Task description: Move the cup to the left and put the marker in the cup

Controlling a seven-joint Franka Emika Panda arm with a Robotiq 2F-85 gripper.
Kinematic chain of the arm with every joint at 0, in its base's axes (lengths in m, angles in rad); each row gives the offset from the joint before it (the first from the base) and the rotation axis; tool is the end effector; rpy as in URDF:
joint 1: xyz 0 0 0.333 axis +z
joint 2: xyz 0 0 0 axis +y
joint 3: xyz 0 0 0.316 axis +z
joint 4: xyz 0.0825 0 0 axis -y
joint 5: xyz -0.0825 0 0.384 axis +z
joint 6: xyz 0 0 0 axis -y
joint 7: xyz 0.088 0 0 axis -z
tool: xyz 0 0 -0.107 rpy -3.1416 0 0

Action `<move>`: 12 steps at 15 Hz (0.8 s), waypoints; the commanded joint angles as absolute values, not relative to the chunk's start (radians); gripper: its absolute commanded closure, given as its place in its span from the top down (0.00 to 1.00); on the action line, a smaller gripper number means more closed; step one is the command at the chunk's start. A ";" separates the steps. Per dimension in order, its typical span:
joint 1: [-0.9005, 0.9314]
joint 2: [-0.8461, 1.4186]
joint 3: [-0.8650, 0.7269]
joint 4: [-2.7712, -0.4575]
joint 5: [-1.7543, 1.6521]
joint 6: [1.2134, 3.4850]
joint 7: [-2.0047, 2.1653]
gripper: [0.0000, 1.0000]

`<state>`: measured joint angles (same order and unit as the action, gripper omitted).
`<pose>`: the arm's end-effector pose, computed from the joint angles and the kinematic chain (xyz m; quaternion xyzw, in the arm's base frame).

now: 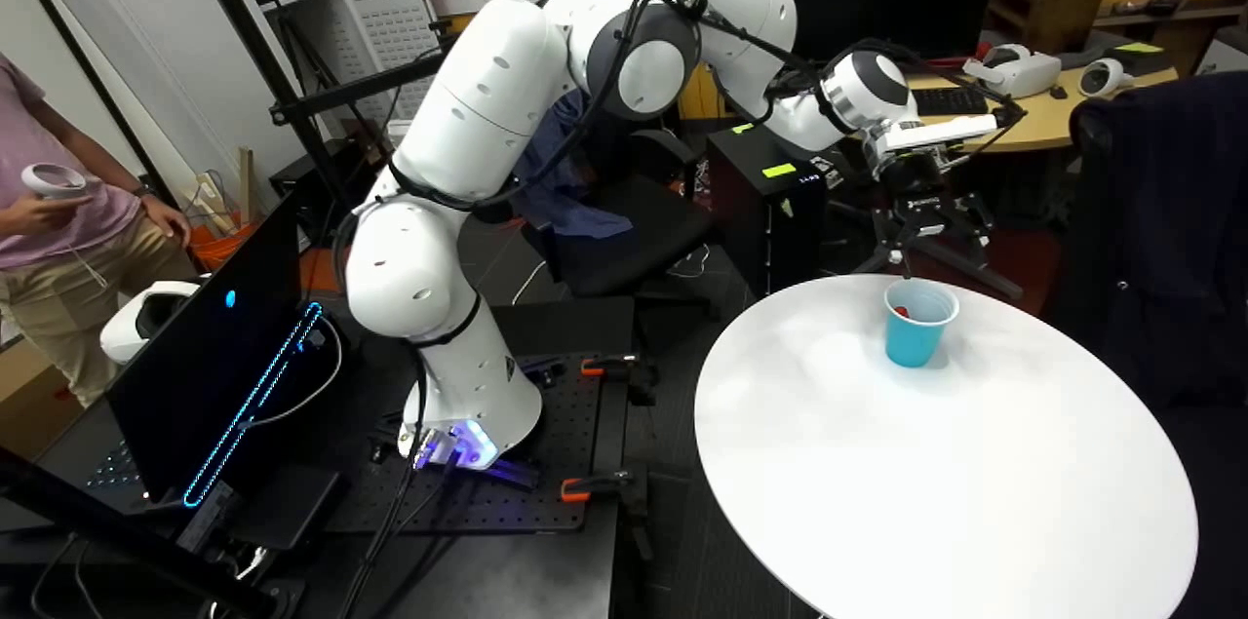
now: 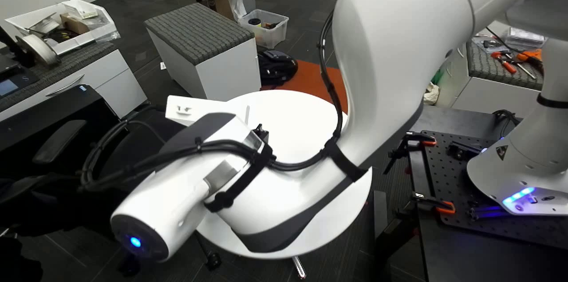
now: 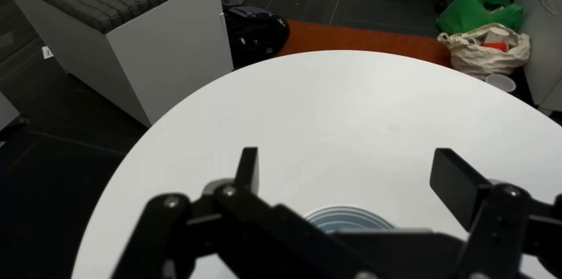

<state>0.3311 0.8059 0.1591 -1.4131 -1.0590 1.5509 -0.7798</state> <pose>0.6484 0.2147 0.2260 0.5924 0.6227 -0.3401 0.3816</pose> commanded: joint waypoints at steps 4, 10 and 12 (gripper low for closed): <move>0.139 0.518 0.203 -1.705 -0.899 1.823 -0.697 1.00; -0.007 0.332 0.172 -1.973 -0.779 2.214 -0.778 1.00; -0.040 0.289 0.156 -2.053 -0.757 2.331 -0.825 1.00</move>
